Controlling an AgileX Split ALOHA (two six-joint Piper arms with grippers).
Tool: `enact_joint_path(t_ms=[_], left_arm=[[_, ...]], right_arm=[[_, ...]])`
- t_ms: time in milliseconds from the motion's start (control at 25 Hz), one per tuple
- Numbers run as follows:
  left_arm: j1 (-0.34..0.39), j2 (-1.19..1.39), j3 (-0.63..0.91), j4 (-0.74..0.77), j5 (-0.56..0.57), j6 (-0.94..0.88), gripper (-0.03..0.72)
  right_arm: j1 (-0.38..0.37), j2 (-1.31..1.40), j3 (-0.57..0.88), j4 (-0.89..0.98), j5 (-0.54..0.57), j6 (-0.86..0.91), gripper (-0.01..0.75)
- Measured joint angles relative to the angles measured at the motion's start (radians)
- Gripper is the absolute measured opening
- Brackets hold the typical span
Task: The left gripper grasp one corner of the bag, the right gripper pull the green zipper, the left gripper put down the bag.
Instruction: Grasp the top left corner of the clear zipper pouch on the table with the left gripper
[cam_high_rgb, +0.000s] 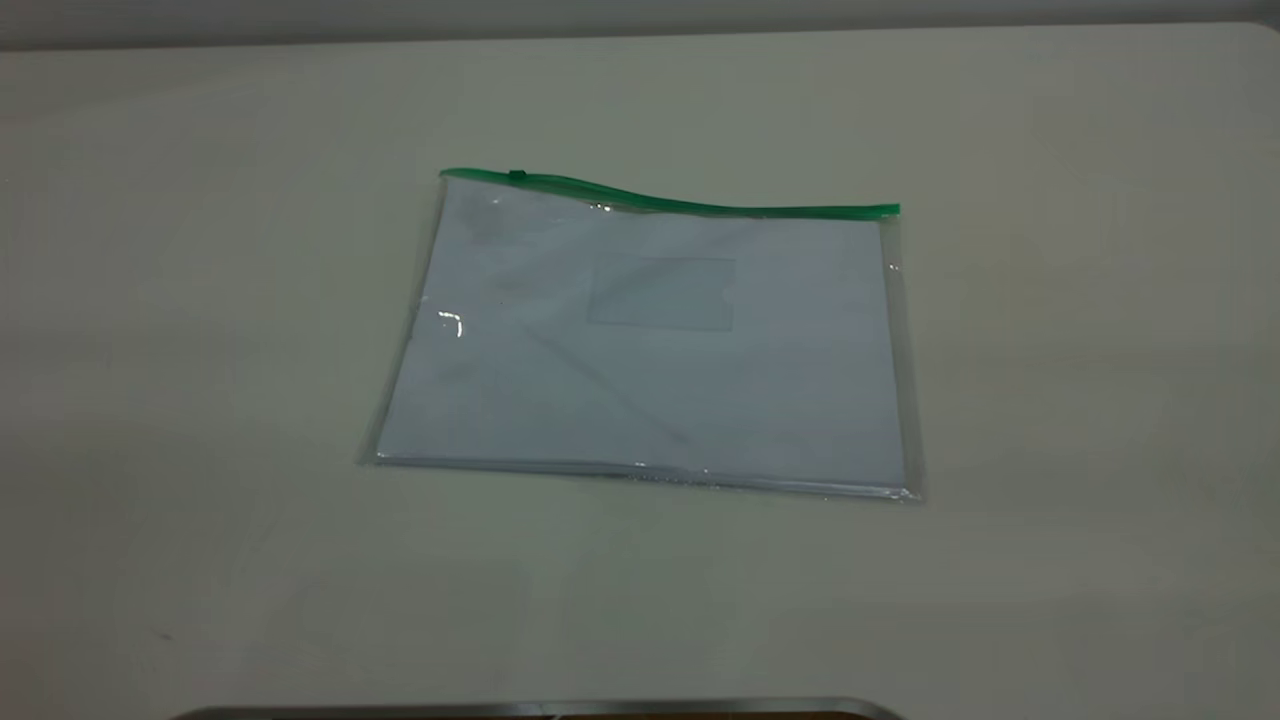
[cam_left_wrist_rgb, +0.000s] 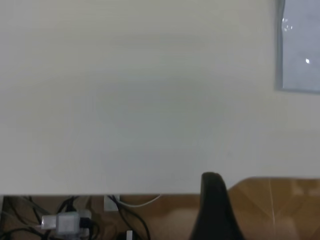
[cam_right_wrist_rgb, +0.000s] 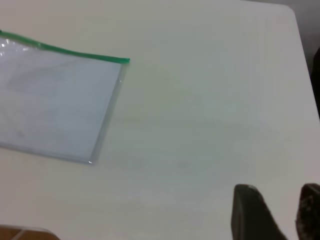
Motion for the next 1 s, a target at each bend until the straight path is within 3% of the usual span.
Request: enact_joint_path(t_ms=[280, 400, 1000], left_arm=[[0.0, 0.296, -0.133, -0.028, -0.131, 0.0, 0.59], [0.0, 0.436, -0.191, -0.087, -0.206, 0.025, 0.59], [0.0, 1.16, -0.454, -0.49, -0.378, 0.342, 0.59]], right_arm=[[0.0, 0.016, -0.014, 0.0, 0.0, 0.075, 0.503], [0.0, 0.067, -0.037, 0.0, -0.011, 0.075, 0.561], [0.0, 0.324, -0.04, 0.005, -0.162, 0.082, 0.58]])
